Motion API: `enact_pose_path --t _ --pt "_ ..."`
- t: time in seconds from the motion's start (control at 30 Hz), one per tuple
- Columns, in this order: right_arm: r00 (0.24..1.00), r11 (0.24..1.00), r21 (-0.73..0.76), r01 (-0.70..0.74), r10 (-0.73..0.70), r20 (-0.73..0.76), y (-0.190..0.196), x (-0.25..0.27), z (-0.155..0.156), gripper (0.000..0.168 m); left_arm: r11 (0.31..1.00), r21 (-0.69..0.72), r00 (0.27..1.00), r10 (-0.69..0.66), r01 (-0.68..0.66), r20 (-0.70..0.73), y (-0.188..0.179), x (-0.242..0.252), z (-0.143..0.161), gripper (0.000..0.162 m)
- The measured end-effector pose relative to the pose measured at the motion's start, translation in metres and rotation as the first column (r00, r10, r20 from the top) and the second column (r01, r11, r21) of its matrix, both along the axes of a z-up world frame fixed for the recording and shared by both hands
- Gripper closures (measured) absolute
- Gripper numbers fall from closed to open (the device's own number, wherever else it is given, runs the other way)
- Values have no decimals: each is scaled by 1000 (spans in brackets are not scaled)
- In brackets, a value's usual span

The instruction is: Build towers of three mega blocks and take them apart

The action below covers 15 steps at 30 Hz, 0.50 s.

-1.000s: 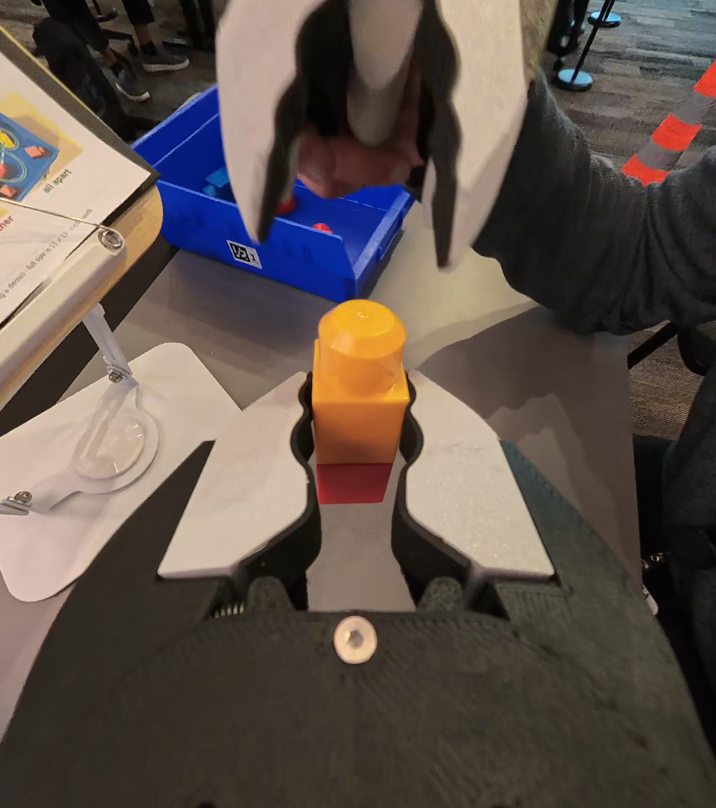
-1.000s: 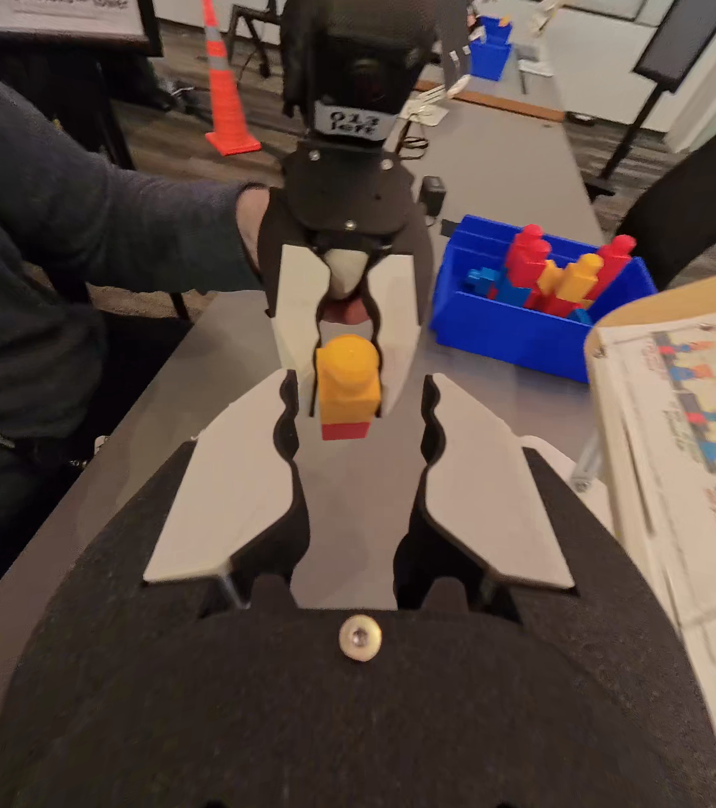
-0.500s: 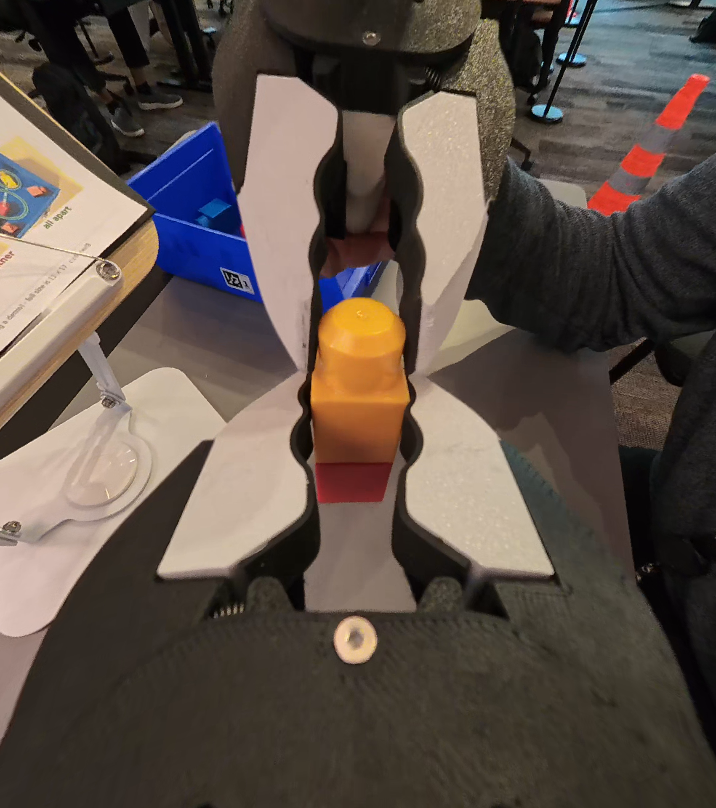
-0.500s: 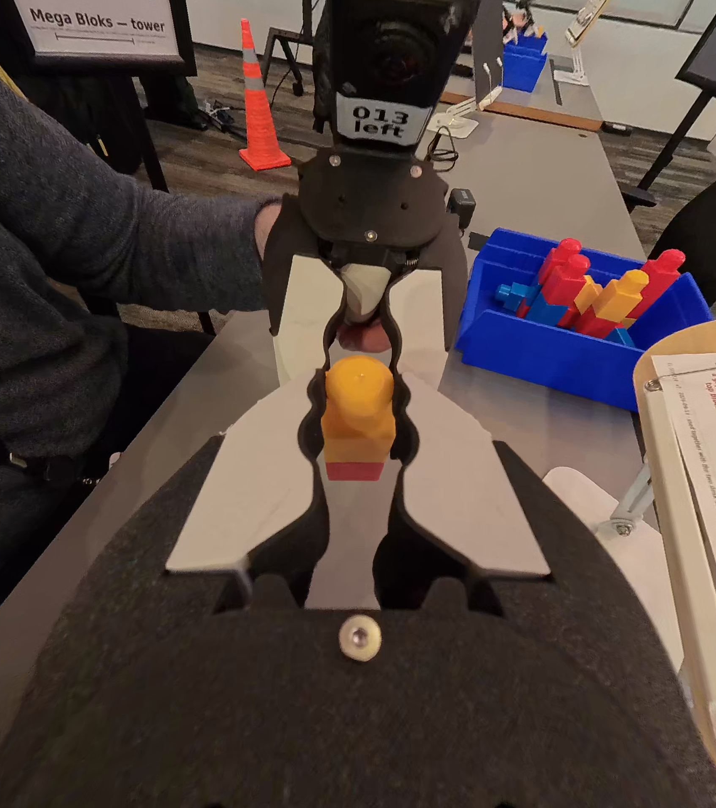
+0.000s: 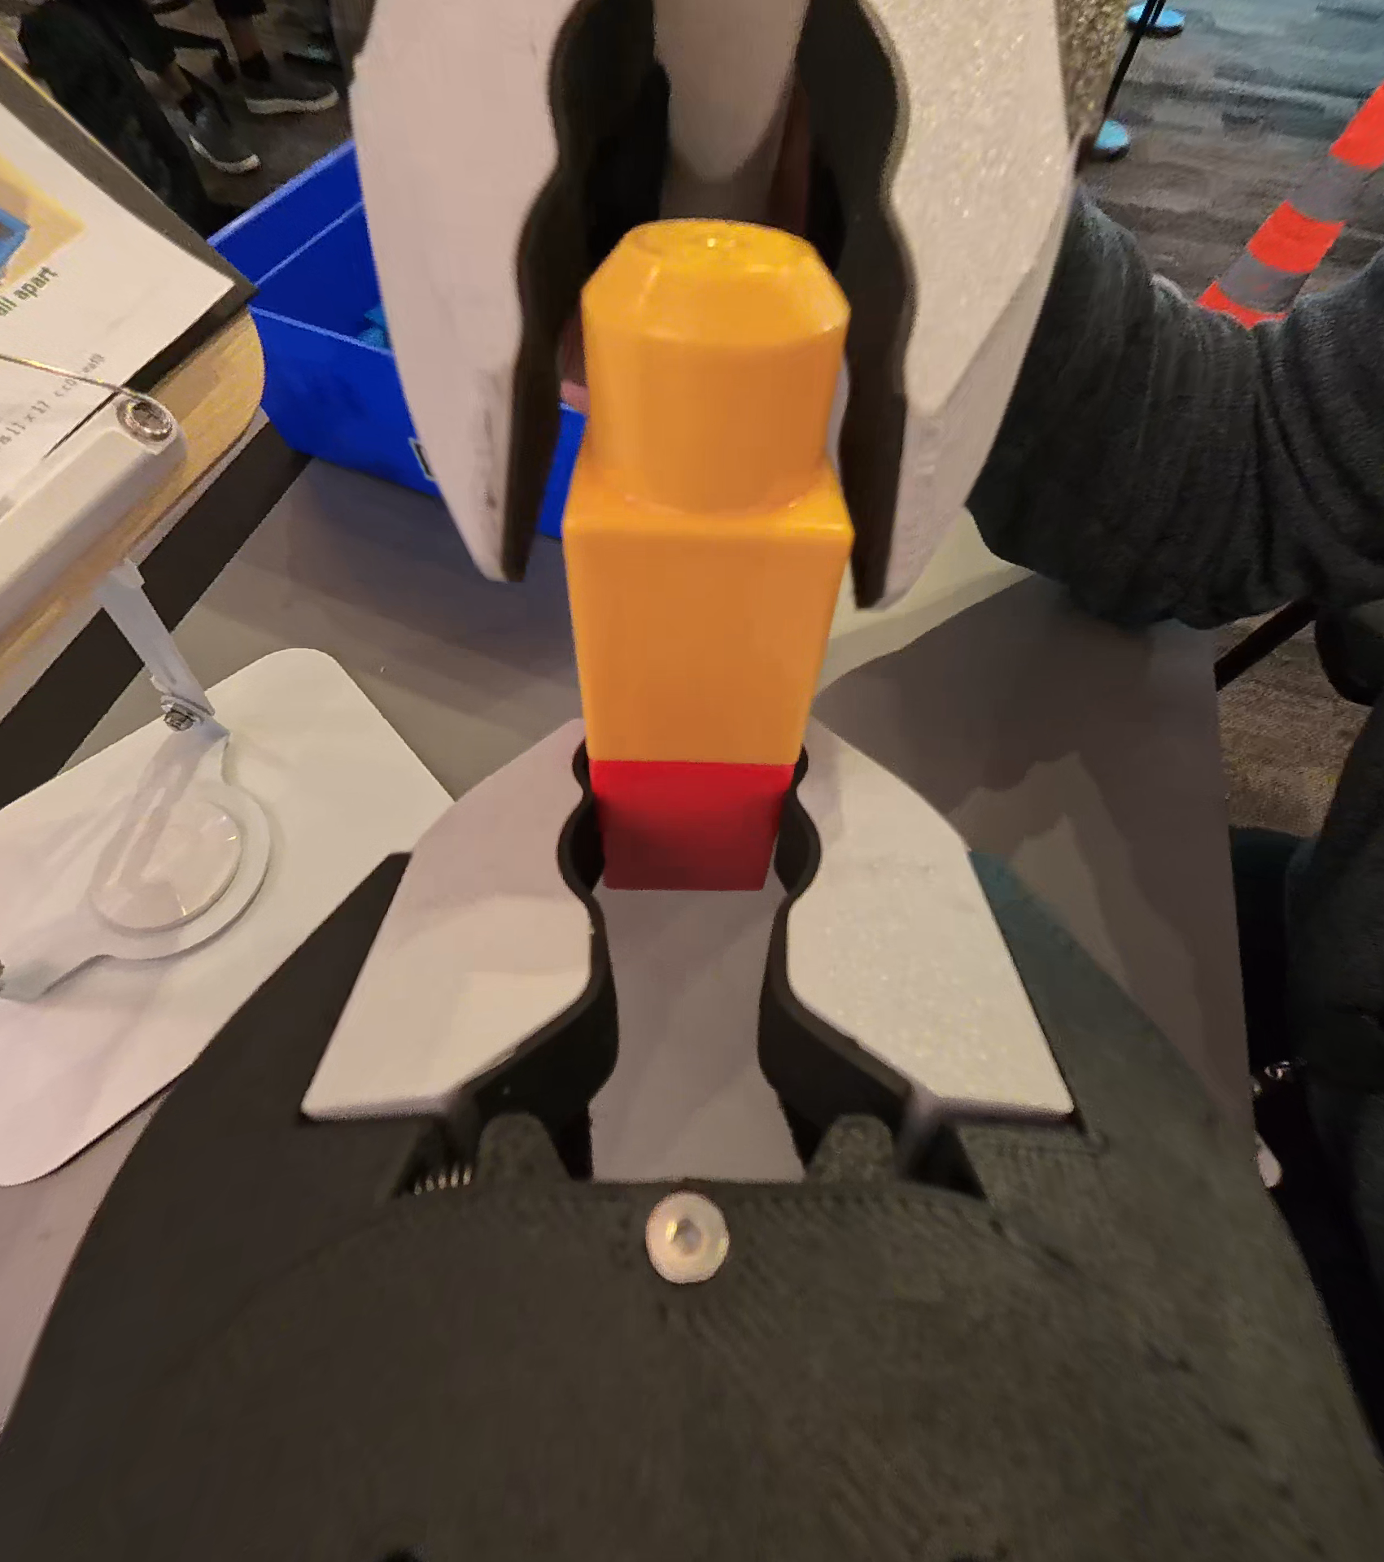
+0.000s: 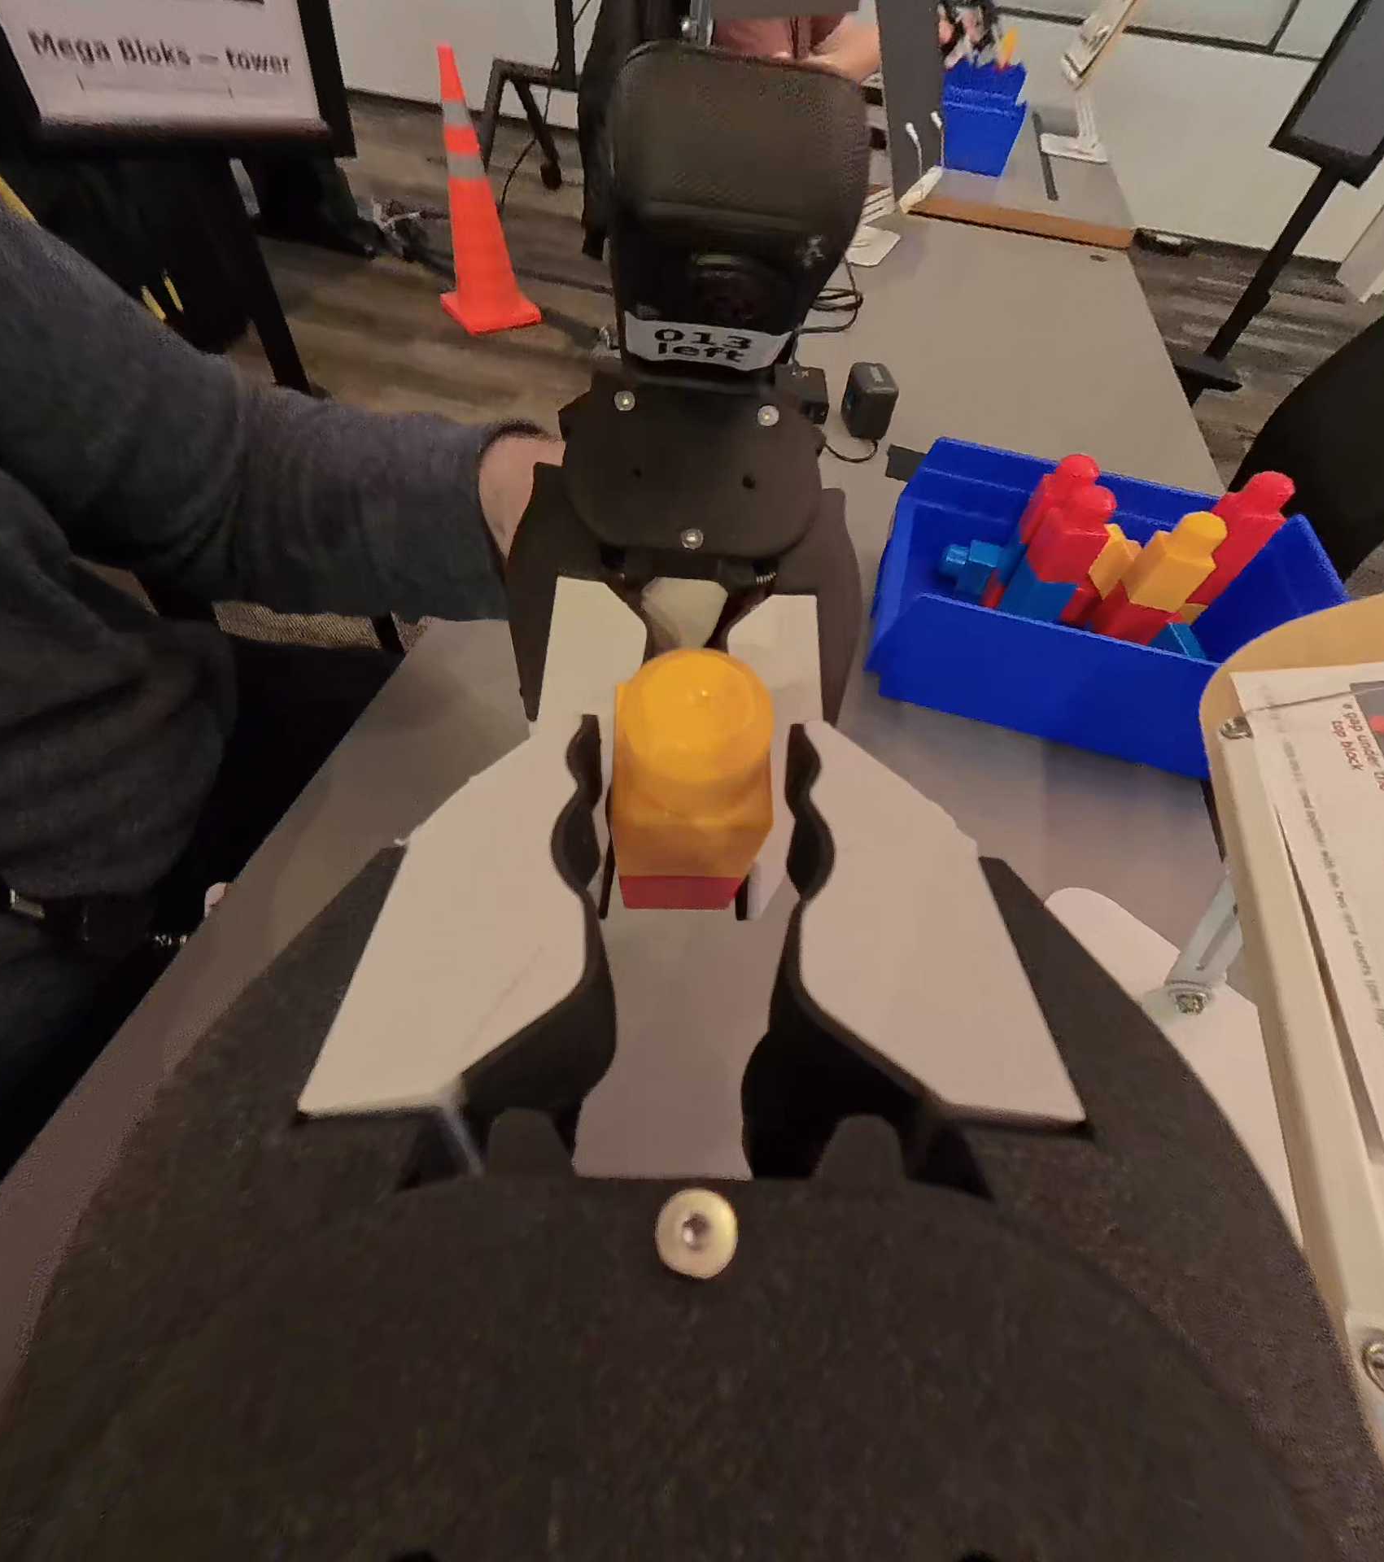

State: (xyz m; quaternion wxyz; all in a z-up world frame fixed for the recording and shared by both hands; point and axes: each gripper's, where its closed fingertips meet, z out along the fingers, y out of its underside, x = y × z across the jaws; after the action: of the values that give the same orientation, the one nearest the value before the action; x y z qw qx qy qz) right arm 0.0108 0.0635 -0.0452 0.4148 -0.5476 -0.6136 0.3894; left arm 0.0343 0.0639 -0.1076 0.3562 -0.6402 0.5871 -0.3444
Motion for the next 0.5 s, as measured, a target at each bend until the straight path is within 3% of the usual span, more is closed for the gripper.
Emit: enact_pose_path --t 0.17,0.37,0.43,0.5 --pt "1000 999 34 3 -4 24 -2 -2 0 133 1000 12 1000 6 -6 -6 -1 1 0 125" --pt "998 1000 2 11 -11 -68 -3 -2 19 133 1000 5 1000 -9 9 18 -5 1 12 125" --pt "981 1000 -4 10 -10 -192 -5 8 44 132 998 55 992 40 -33 -123 4 -10 -10 125" --pt "971 997 32 67 -58 -230 1 28 60 132 1000 -3 995 18 -18 -101 -4 -9 -19 126"
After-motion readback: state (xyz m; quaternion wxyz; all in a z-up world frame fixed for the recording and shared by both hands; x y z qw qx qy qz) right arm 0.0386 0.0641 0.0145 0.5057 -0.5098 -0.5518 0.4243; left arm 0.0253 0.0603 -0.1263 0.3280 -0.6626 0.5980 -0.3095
